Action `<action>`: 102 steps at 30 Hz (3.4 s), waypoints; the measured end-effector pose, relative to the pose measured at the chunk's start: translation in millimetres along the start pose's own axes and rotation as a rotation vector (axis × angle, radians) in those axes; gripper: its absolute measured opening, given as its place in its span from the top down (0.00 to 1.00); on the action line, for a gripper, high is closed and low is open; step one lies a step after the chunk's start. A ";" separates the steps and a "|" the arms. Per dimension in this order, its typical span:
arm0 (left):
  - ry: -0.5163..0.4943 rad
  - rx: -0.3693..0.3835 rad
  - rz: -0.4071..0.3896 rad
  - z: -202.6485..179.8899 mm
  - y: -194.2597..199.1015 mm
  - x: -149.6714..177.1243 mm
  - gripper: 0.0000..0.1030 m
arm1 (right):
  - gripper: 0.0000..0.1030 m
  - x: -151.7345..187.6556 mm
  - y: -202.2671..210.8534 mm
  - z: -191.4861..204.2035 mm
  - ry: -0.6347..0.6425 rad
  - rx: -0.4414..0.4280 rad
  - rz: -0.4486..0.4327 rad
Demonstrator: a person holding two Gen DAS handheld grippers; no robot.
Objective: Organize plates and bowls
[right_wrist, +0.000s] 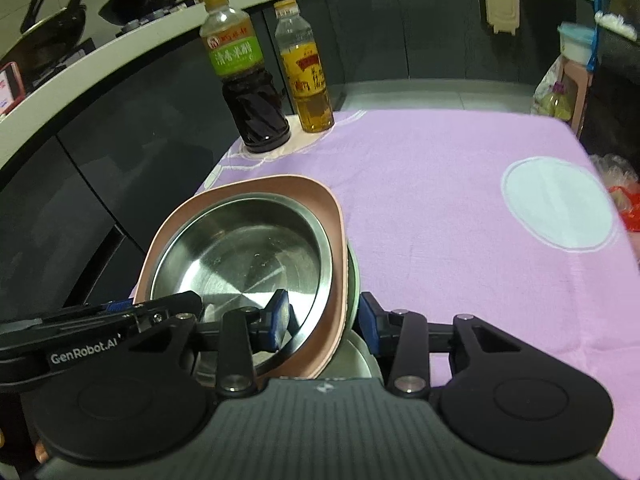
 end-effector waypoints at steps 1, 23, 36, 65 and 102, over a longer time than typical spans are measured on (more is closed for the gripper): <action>-0.007 0.005 0.001 -2.1 1.9 1.7 0.68 | 0.65 1.8 4.4 -0.3 0.005 0.005 -0.005; -0.085 -0.029 0.043 -19.1 6.0 34.6 0.67 | 0.65 39.8 23.1 -16.8 -0.046 -0.015 0.034; -0.037 0.052 0.044 -5.0 7.5 35.6 0.65 | 0.50 42.5 30.9 -32.0 -0.072 -0.032 -0.053; 0.066 0.114 0.087 2.0 -11.8 41.9 0.46 | 0.48 53.7 10.7 -50.0 -0.201 -0.144 -0.002; 0.024 0.075 -0.037 -30.5 -23.5 -9.4 0.51 | 0.52 8.9 10.3 -55.9 -0.151 -0.069 -0.093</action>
Point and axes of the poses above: each gripper's, at about its wrist camera, not at the fingertips, and y roughly against the way its jaws point, z to its left, x to its underside, the point moved 4 cm from there along -y, roughly the way its jaws point, and after that the axes turned 13 degrees about -x, right-handed, at the moved point
